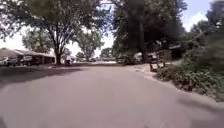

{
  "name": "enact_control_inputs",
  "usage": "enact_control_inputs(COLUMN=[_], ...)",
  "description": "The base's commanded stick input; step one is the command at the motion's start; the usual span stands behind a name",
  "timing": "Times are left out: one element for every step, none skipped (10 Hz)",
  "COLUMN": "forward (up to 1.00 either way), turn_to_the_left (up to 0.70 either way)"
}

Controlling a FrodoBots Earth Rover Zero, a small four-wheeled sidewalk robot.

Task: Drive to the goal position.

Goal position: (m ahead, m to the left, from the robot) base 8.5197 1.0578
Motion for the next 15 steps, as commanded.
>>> enact_control_inputs(forward=[0.7, 0.7, 0.7, 0.7, 0.7, 0.7, 0.7, 0.7, 0.7, 0.7, 0.7, 0.7, 0.7, 0.7, 0.7], turn_to_the_left=[0.0, 0.0, 0.0, 0.0, 0.0, 0.0, 0.0, 0.0, 0.0, 0.0, 0.0, 0.0, 0.0, 0.0, 0.0])
